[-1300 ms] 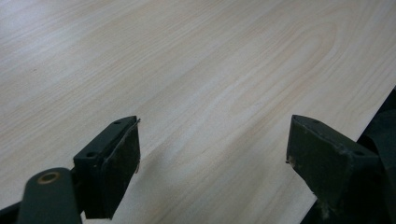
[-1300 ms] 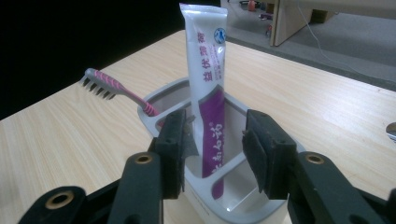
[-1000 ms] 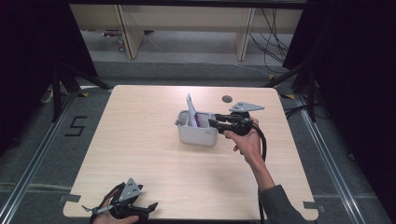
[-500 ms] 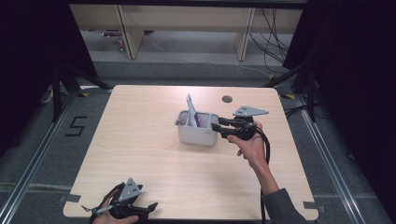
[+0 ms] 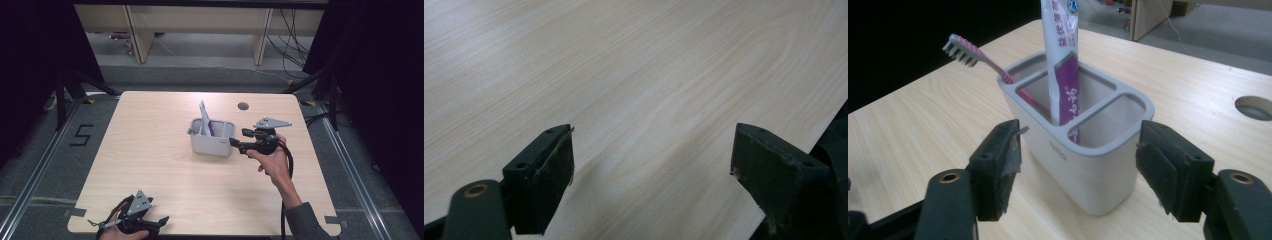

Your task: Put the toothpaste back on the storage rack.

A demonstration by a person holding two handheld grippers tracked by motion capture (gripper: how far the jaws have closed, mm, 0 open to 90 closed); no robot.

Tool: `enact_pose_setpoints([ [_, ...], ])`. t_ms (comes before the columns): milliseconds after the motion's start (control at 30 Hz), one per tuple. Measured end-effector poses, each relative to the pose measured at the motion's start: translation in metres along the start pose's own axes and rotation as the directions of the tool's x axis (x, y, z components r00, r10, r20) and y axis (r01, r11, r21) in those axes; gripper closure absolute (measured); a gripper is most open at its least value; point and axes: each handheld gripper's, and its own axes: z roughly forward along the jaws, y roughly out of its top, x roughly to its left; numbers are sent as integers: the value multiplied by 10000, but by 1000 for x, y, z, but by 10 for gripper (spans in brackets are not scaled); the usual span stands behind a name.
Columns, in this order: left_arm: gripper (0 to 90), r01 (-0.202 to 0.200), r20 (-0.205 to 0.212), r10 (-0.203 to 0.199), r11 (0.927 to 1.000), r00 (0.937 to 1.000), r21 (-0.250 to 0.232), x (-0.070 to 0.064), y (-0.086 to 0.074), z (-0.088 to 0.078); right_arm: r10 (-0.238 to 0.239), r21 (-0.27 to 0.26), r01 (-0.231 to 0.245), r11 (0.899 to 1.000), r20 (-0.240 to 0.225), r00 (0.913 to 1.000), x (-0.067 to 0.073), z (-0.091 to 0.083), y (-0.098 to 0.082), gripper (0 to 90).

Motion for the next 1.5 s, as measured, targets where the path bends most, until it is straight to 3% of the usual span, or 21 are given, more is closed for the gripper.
enact_pose_setpoints([
  [67, 170, -112, -87, 113, 9999, 9999, 92, 1, 0, 0, -116, -56, 117, 9999, 108, 9999, -1, -2, -1, 322],
  [200, 170, -109, -89, 109, 9999, 9999, 81, 1, 0, 0, 243, 12, -243, 9997, 91, 9997, -1, -4, -5, 289],
  [267, 170, -115, -105, 116, 9999, 9999, 72, 1, 0, -1, -89, 1, 89, 10000, 363, 9993, -4, -5, -7, 269],
  [333, 170, -85, -22, 85, 10000, 10000, 47, 1, 0, -1, 286, 233, -297, 9993, 454, 9986, -2, -6, -9, 261],
  [367, 170, -48, -70, 48, 10000, 10000, 14, 1, 0, 0, 306, 213, -311, 9993, 236, 9993, -3, -5, -10, 260],
  [467, 170, -144, -24, 144, 9998, 9999, 139, 0, 0, -2, 81, 184, -90, 9998, 491, 9988, -3, -6, -12, 242],
  [533, 170, -65, -86, 66, 10000, 9999, 49, 0, 1, -1, -64, 194, 56, 9998, 393, 9992, -3, -6, -13, 242],
  [633, 170, -65, -102, 66, 10000, 9999, 69, 0, 1, -1, 126, 326, -132, 9994, 173, 9998, 0, -7, -14, 240],
  [733, 170, -77, -87, 77, 10000, 9999, 55, 1, 0, 0, -29, 429, 18, 9991, 268, 9996, 1, -9, -16, 237],
  [767, 170, -49, -40, 49, 10000, 10000, 40, 1, 0, -1, 241, 411, -249, 9988, 209, 9995, 3, -9, -17, 238],
  [800, 170, -22, -13, 23, 10000, 10000, 41, 1, -1, -1, -69, 491, 50, 9988, 385, 9992, 1, -10, -18, 238],
  [900, 170, -41, -58, 42, 10000, 10000, 86, 1, 0, -2, 412, 626, -423, 9971, 201, 9989, 5, -11, -21, 238],
  [967, 170, -88, -42, 88, 9999, 10000, 98, 1, 1, -2, 25, 670, -48, 9977, 345, 9994, 2, -12, -25, 237],
  [1033, 170, -130, 1, 130, 9999, 9999, 87, -1, 1, -1, 33, 714, -60, 9974, 383, 9993, 2, -12, -29, 233],
  [1067, 171, -176, 18, 176, 9998, 9998, 130, 0, 1, -1, 69, 776, -100, 9969, 404, 9992, 1, -13, -31, 230],
  [1100, 172, -164, 14, 164, 9998, 9999, 122, 0, 1, -1, 466, 884, -492, 9949, 311, 9984, 4, -14, -34, 228],
  [1133, 172, -58, -12, 58, 10000, 10000, 24, -1, 1, 0, 221, 936, -248, 9953, 299, 9993, 2, -15, -36, 227],
  [1233, 172, -52, -5, 52, 10000, 10000, 26, -1, 1, -1, 218, 950, -254, 9952, 390, 9990, 3, -18, -40, 223],
  [1300, 172, -114, 19, 114, 9999, 9999, 97, -1, 1, -1, 593, 1007, -623, 9930, 329, 9977, 6, -19, -43, 218],
  [1400, 172, -95, -10, 95, 9999, 10000, 70, -1, 0, -1, 242, 1034, -284, 9942, 417, 9988, 5, -20, -48, 214],
  [1500, 172, -120, -7, 120, 9999, 9999, 79, 0, -1, -2, 312, 1060, -354, 9937, 402, 9987, 8, -19, -54, 211],
])
